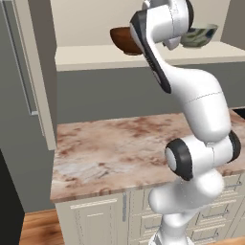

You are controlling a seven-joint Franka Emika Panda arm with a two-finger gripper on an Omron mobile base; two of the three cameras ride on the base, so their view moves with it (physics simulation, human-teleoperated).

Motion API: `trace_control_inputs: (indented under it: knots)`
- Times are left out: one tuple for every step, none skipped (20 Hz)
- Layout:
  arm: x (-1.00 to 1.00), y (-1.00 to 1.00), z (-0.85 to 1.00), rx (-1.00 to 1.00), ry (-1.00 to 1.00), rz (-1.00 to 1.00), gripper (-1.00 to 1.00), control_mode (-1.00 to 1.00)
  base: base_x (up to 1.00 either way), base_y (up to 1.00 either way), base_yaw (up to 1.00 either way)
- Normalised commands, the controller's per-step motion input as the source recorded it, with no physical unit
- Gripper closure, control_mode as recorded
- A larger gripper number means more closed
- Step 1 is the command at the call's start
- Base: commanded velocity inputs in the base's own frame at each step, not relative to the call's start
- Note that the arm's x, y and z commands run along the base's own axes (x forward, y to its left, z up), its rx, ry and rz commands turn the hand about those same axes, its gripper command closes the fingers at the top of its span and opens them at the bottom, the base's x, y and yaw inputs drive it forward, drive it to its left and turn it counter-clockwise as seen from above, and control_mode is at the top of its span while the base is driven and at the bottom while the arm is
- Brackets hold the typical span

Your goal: Open the cabinet. Pick the bowls from the counter and place them in the cabinet. Then close the cabinet.

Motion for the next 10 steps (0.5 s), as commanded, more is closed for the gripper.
trace_control_inputs:
  knots:
    - [-1.0,0.0,-0.12,0.0,-0.11,-0.01,-1.0,-1.0,0.0,0.0,0.0]
    - [-1.0,0.0,-0.14,0.0,-0.09,-0.02,-1.0,-1.0,0.0,0.0,0.0]
    - [-1.0,0.0,-0.17,0.0,-0.09,-0.03,-1.0,-1.0,0.0,0.0,0.0]
    - [-1.0,0.0,-0.22,0.0,-0.05,-0.04,-1.0,-1.0,0.0,0.0,0.0]
    - [-1.0,0.0,-0.25,0.0,-0.05,-0.05,-1.0,-1.0,0.0,0.0,0.0]
    - [-1.0,-0.08,-0.25,0.0,-0.05,-0.05,-1.0,-1.0,0.0,0.0,0.0]
    - [-1.0,-0.15,-0.28,0.0,-0.05,-0.05,-1.0,-1.0,0.0,0.0,0.0]
    - [-1.0,-0.21,-0.26,0.0,-0.04,-0.05,-1.0,-1.0,0.0,0.0,0.0]
    - [-1.0,-0.23,-0.31,0.0,-0.04,-0.05,-1.0,-1.0,0.0,0.0,0.0]
    - [-1.0,-0.27,-0.33,0.0,-0.04,-0.05,-1.0,-1.0,0.0,0.0,0.0]
